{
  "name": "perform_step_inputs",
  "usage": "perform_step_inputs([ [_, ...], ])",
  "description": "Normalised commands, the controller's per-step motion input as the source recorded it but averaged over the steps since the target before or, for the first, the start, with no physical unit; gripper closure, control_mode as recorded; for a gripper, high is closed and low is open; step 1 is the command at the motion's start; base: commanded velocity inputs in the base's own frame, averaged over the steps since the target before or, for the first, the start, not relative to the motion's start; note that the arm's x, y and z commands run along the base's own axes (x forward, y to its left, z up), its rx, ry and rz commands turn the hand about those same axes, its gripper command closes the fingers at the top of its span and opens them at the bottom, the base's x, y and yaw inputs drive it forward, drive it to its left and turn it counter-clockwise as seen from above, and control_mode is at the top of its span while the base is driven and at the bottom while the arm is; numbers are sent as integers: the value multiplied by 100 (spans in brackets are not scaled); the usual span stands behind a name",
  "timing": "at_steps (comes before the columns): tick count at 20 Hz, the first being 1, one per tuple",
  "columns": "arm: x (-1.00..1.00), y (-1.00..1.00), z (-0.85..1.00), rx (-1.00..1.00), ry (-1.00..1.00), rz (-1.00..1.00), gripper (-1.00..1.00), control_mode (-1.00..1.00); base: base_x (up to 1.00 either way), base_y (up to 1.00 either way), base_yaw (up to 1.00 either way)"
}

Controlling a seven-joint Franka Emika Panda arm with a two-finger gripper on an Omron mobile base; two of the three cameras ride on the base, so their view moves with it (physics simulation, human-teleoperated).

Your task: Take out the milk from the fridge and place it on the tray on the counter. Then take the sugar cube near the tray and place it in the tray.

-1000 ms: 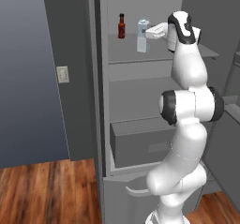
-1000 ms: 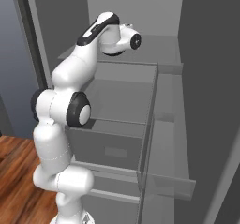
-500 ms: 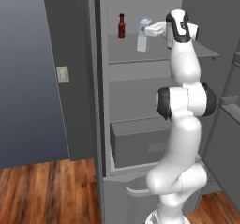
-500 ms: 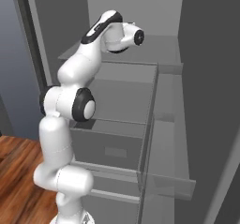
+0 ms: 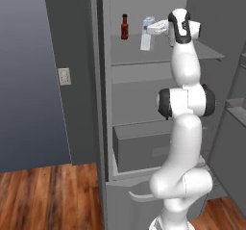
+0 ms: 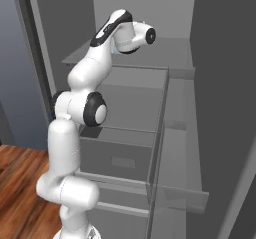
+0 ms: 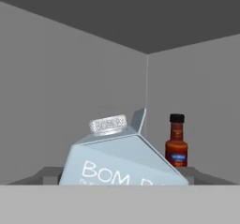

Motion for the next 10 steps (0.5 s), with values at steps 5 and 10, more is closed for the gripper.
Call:
perform_step_inputs([
  [5,0,2,0,0,0,0,100,-100,0,0,0],
  [10,-38,7,0,-3,-4,1,100,-100,0,0,0],
])
